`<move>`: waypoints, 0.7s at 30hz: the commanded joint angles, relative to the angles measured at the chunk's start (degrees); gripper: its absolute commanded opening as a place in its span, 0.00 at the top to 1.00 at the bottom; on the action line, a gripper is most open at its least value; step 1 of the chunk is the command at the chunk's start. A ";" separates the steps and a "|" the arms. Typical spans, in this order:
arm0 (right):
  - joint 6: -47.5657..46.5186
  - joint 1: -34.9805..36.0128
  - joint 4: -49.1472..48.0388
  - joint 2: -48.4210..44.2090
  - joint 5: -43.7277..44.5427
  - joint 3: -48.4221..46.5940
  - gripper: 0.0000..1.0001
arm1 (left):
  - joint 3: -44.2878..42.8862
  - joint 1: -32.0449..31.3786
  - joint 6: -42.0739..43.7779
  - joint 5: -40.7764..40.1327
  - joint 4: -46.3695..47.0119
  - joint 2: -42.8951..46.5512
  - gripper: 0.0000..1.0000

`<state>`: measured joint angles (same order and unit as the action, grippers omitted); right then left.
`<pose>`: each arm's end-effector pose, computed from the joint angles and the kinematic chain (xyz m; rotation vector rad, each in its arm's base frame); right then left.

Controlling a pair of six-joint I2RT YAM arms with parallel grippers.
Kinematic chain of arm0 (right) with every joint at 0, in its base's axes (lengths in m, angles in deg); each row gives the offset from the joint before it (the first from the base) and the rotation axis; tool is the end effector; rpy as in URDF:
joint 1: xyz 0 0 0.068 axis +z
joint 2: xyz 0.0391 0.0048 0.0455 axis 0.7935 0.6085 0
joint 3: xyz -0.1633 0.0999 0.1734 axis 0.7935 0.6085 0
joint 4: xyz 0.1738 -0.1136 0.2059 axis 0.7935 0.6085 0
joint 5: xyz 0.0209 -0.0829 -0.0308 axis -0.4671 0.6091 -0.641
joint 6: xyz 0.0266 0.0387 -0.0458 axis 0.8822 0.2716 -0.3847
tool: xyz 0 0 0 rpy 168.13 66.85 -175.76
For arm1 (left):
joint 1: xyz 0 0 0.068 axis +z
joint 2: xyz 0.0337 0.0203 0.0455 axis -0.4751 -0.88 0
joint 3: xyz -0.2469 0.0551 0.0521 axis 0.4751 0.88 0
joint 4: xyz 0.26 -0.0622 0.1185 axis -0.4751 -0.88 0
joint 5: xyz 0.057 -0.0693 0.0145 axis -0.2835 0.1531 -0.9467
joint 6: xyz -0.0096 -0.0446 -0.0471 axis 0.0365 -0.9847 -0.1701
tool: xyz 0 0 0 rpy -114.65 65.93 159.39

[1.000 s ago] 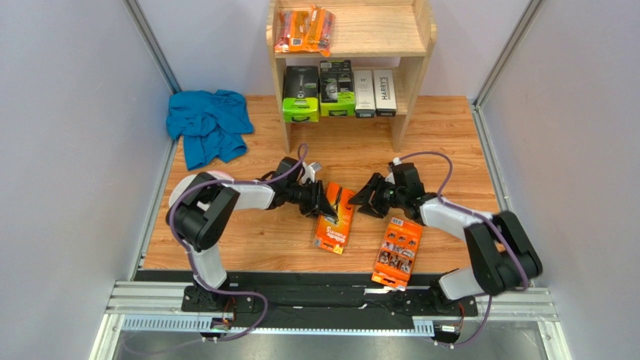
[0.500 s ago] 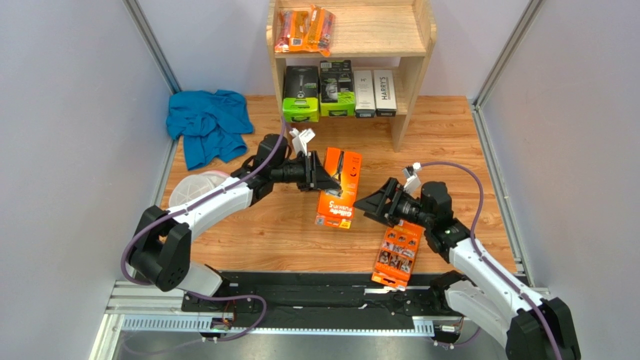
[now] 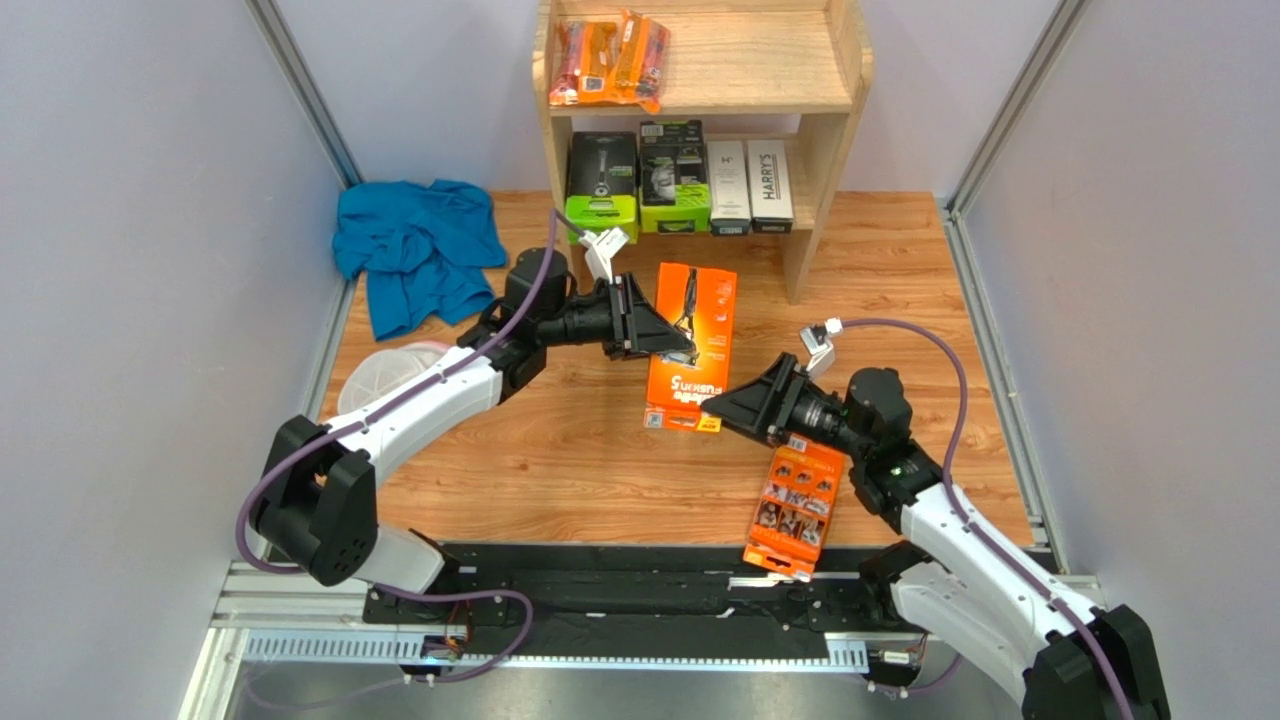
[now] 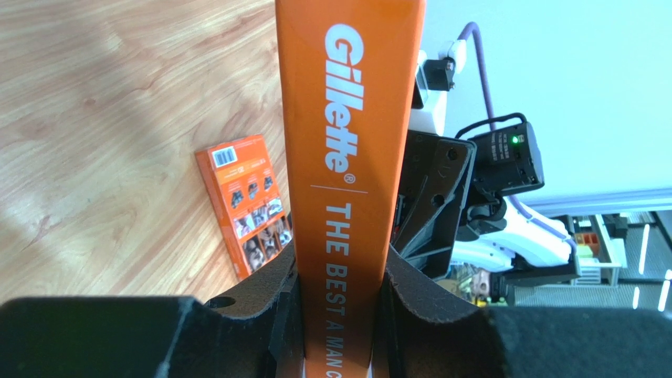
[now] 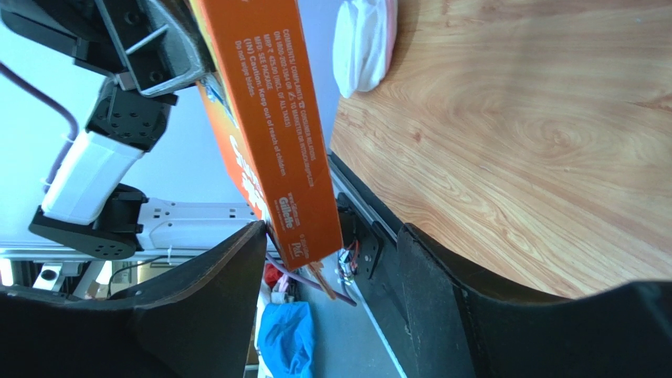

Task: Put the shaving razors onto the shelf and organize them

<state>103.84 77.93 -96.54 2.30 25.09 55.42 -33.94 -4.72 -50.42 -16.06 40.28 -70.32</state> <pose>0.2052 0.1302 0.2155 0.1536 2.0443 1.5804 0.2944 -0.2331 0.2736 0.1805 2.1450 -1.6809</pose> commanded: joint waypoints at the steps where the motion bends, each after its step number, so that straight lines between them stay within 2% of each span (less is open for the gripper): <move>1: 2.01 1.39 -6.29 0.65 0.11 -1.54 0.37 | -0.35 -0.05 -5.55 2.41 10.37 0.39 1.00; 4: 1.84 1.57 -6.38 0.65 0.55 -2.07 0.45 | -0.34 -0.05 -6.09 3.02 10.56 -0.05 1.00; 8: 2.01 1.66 -6.82 -0.93 2.22 -1.71 0.46 | 0.01 -0.05 -6.44 3.55 10.82 0.12 1.00; 11: 1.75 1.66 -6.47 -1.63 2.40 -1.80 0.57 | 0.62 -0.05 -6.44 3.38 10.91 0.30 1.00; 12: 1.84 1.66 -6.38 -1.46 2.40 -1.80 0.66 | 0.71 -0.05 -6.44 3.38 11.00 0.39 1.00; 16: 2.10 1.57 -6.03 -1.46 2.57 -1.63 0.84 | 1.24 -0.14 -6.70 3.90 11.53 0.21 1.00; 18: 2.01 1.57 -5.68 -1.72 2.92 -1.54 0.98 | 1.68 -0.14 -6.44 3.99 11.44 0.30 1.00; 21: 1.75 1.57 -4.28 -2.60 3.71 -1.63 1.00 | 2.38 -0.14 -5.39 3.99 10.05 0.56 0.97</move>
<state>107.40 79.35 -101.53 0.92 25.88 55.09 -32.32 -4.24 -55.51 -13.37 49.00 -70.86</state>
